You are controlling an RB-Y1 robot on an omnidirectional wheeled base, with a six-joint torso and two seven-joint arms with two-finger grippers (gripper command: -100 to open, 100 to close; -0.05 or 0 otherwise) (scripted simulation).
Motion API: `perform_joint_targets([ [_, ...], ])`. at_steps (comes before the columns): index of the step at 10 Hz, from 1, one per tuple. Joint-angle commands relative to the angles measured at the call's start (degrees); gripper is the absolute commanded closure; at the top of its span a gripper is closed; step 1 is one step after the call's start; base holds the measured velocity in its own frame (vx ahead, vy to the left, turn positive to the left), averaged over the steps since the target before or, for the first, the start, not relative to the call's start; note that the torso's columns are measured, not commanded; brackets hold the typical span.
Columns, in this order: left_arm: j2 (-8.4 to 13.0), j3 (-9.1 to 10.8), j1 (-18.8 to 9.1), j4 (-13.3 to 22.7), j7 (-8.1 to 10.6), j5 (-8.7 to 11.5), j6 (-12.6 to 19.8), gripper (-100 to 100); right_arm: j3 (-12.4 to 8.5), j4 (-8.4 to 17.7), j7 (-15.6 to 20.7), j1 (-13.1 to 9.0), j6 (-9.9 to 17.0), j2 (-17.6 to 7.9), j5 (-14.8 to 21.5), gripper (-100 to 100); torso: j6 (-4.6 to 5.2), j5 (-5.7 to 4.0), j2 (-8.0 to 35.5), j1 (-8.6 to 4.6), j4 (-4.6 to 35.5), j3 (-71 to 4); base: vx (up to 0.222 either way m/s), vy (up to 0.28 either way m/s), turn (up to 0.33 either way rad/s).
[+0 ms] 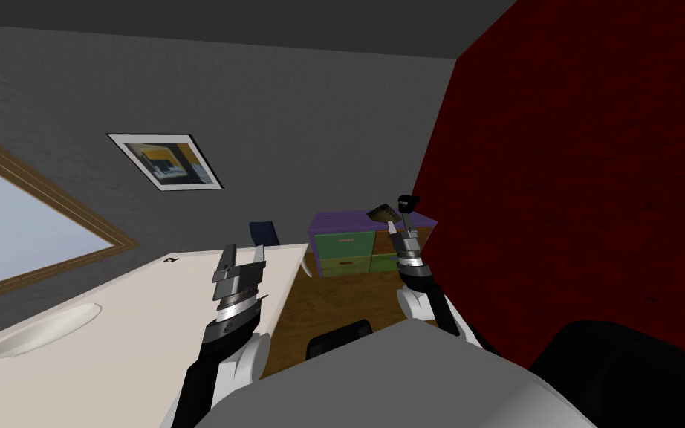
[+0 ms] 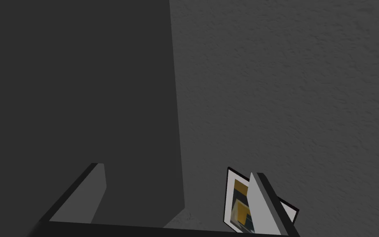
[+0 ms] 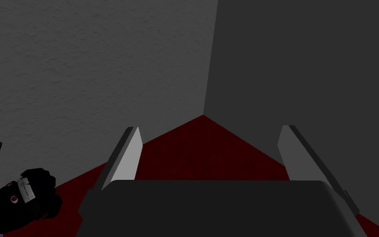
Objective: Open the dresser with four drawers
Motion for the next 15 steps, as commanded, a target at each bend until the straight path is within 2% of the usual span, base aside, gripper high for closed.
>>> perform_joint_targets([
  [1, 0.00, 0.00, 0.00, 0.00, 0.00, 0.00, 0.00, 0, 0.00, 0.00, 0.00, 0.00, 0.00, 0.00, 0.00, 0, 0.00, 0.00, 2.32, 0.00, 2.35, -4.67, 0.000, 0.000, 0.000],
  [9, 0.00, 0.00, 0.00, -0.02, 0.00, 0.00, -0.01, 0, 0.00, -0.02, 0.00, 0.00, -0.01, 0.00, 0.00, 0, 0.00, 0.00, 35.39, 0.00, 35.37, -70.73, 0.000, 0.000, 0.000],
  [10, 0.00, 0.00, 0.00, -0.02, 0.00, 0.00, -0.01, 0, 0.21, 0.84, -2.06, -0.28, -0.35, -2.46, -0.78, -100, 0.00, 0.00, 39.62, 0.00, 39.60, -79.19, 0.022, 0.001, 0.033],
  [12, 0.00, 0.00, 0.01, 0.01, 0.00, 0.00, 0.00, 0, 0.54, 2.12, -5.18, -0.69, -0.88, -4.38, -1.97, -100, 0.00, 0.00, 42.00, -0.01, 42.03, -84.30, 0.034, -0.002, 0.050],
  [14, 0.00, 0.00, 0.01, 0.01, 0.00, 0.00, 0.00, 0, 0.75, 2.96, -7.24, -0.96, -1.23, -5.22, -2.75, -100, 0.00, 0.00, 42.21, -0.01, 42.25, -84.60, 0.040, -0.004, 0.029],
  [15, 0.00, 0.00, 0.01, 0.01, 0.00, 0.00, 0.00, 0, 1.00, 3.90, -9.54, -1.27, -1.63, -5.98, -3.66, -100, 0.01, 0.00, 42.30, 0.01, 42.28, -84.56, 0.027, 0.004, 0.042],
])
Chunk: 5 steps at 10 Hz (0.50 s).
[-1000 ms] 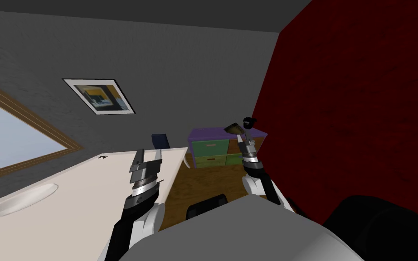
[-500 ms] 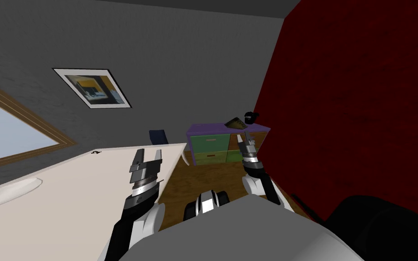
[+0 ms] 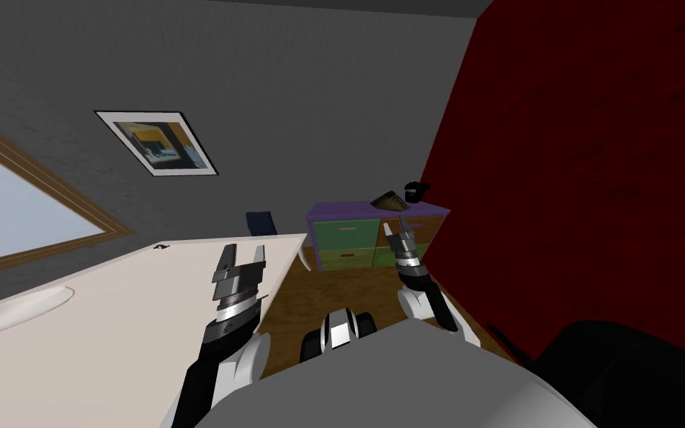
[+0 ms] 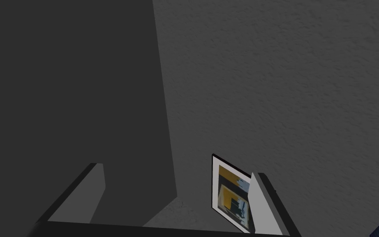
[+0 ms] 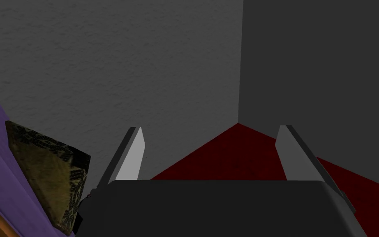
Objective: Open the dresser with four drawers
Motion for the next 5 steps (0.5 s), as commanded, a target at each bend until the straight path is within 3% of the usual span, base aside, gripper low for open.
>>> perform_joint_targets([
  [1, 0.00, 0.00, 0.00, 0.00, 0.00, 0.00, 0.00, 0, 0.56, 2.03, -4.38, -0.63, -0.87, -1.61, -2.06, -100, -0.01, 0.00, 0.04, 0.01, 0.02, 0.03, 0.041, -0.002, 0.073],
  [5, 0.00, 0.00, 0.00, 0.00, 0.00, 0.00, 0.00, 0, 1.19, 4.41, -10.44, -1.41, -1.93, -2.78, -4.39, -100, 0.00, 0.00, 0.00, -0.01, 0.01, 0.00, 0.036, -0.001, 0.036],
])
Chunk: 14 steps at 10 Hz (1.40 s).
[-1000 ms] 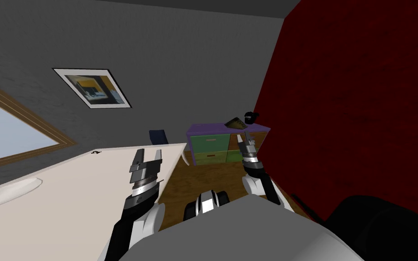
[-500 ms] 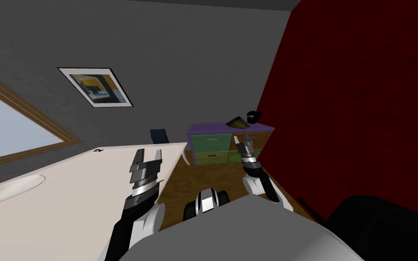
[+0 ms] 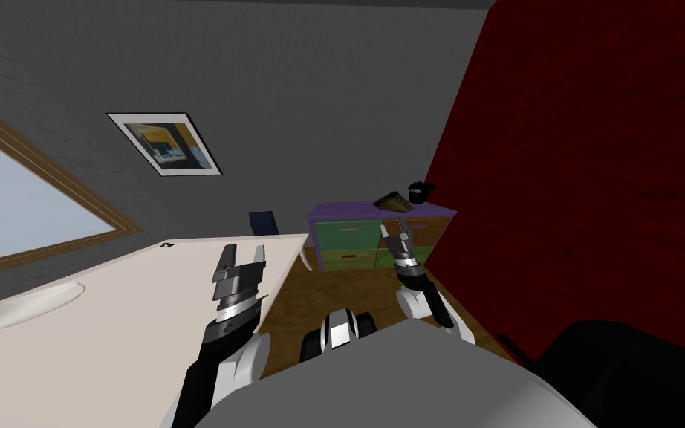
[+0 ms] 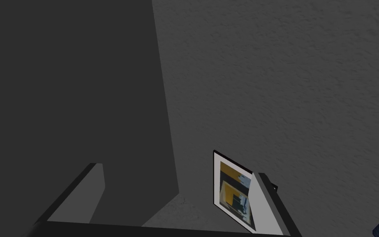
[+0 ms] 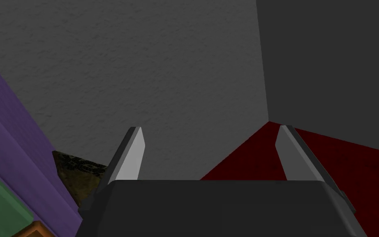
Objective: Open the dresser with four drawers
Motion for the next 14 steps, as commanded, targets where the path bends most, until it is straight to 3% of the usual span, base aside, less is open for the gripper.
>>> perform_joint_targets([
  [1, 0.00, 0.00, 0.00, 0.00, 0.00, 0.00, 0.00, 0, 0.34, 1.36, -4.12, -0.44, -0.63, -0.68, -1.40, -100, -0.01, 0.00, -0.05, -0.01, -0.01, -0.02, 0.035, -0.002, 0.033],
  [6, 0.00, 0.00, 0.00, 0.00, 0.00, 0.00, 0.00, 0, 1.47, 5.55, -12.42, -1.81, -2.50, -2.07, -5.50, -100, 0.00, 0.00, -0.01, 0.00, 0.00, -0.01, 0.039, -0.003, 0.049],
  [8, 0.00, 0.00, 0.00, 0.00, 0.00, 0.00, 0.00, 0, 1.47, 5.55, -14.90, -1.81, -2.50, -2.07, -5.50, -100, 0.00, 0.00, -0.01, 0.01, 0.00, -0.01, 0.026, 0.000, 0.015],
  [11, 0.00, 0.00, 0.00, 0.00, 0.00, 0.00, 0.00, 0, 2.30, 8.74, -20.24, -2.85, -3.87, -2.78, -8.55, -100, 0.00, -0.01, -0.03, -0.02, -0.01, -0.02, 0.039, -0.007, 0.056],
  [13, 0.00, 0.00, 0.00, 0.00, 0.00, 0.00, 0.00, 0, 2.30, 8.74, -22.90, -2.85, -3.87, -2.78, -8.55, -100, 0.00, 0.00, -0.04, -0.01, -0.01, -0.03, 0.031, -0.005, 0.020],
  [14, 0.00, 0.00, 0.00, 0.00, 0.00, 0.00, 0.00, 0, 2.74, 10.44, -24.81, -3.40, -4.57, -3.07, -10.14, -100, 0.00, 0.01, 0.04, 0.02, 0.01, 0.02, 0.037, 0.000, 0.062],
])
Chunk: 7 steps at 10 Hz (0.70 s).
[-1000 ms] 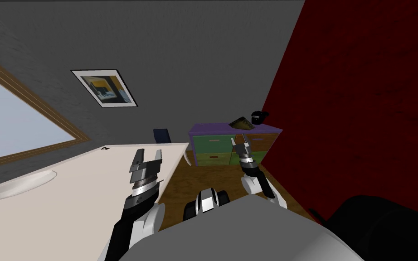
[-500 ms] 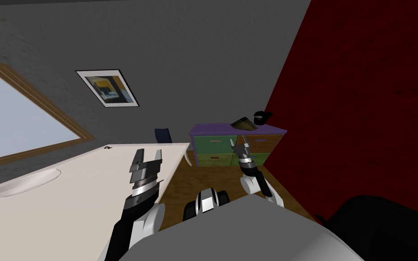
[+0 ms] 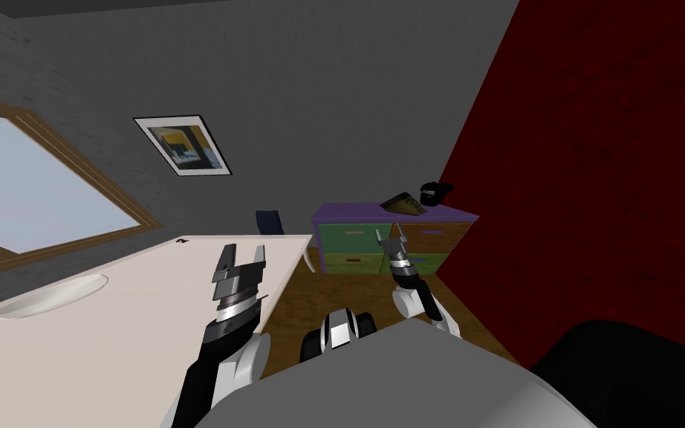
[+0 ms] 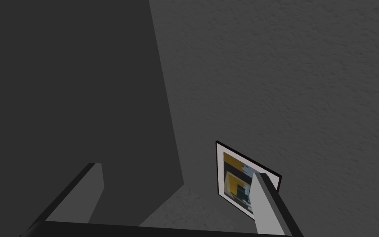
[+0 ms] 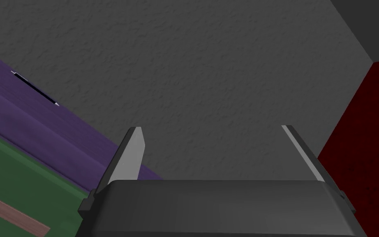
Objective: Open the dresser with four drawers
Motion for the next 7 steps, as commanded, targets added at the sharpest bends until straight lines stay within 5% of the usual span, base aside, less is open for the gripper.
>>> perform_joint_targets([
  [1, 0.00, 0.00, 0.00, 0.00, 0.00, 0.00, 0.00, 0, 0.41, 1.85, -4.38, -0.62, -0.75, -0.34, -1.67, -100, -0.02, 0.00, -0.05, 0.00, -0.01, -0.02, 0.038, -0.002, 0.050],
  [7, 0.00, 0.00, 0.00, 0.00, 0.00, 0.00, 0.00, 0, 1.31, 5.48, -13.20, -1.78, -2.19, -0.80, -4.96, -100, -0.02, -0.01, -0.10, -0.01, -0.02, -0.05, 0.032, -0.005, 0.038],
])
